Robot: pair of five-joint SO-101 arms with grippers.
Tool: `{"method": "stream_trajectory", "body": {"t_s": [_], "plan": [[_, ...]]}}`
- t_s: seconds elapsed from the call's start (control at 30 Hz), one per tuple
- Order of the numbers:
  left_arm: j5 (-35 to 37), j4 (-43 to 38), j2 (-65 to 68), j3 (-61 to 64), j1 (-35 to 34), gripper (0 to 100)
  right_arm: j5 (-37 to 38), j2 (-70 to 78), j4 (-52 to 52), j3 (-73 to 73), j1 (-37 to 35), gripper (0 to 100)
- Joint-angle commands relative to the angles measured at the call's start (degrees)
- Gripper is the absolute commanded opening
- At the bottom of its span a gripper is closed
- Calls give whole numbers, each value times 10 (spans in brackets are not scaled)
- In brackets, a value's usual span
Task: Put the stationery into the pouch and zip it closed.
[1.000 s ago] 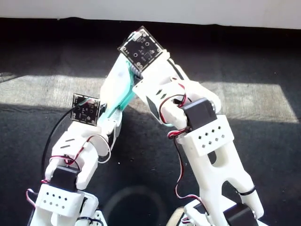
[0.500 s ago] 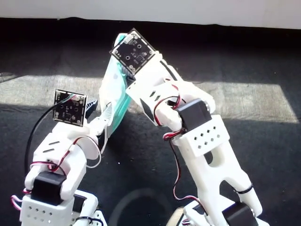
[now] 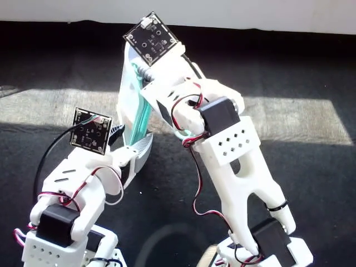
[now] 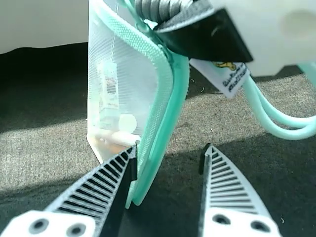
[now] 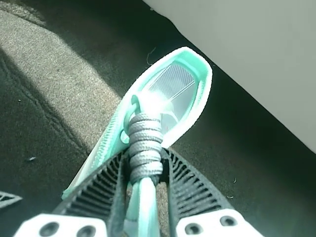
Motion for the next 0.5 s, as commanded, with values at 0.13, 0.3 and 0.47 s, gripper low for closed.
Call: {"method": "stream_trajectory", "body": {"t_s": [0.13,0.3,0.47], "plan": [[-4,-136,6,67,7,223,-4,-2,36,-40,-7,6],[-4,-171,6,90,7,223,-5,-2,36,-40,-12,6],[-43,-230,6,120,9,203,-4,-2,36,-40,-41,6]]}}
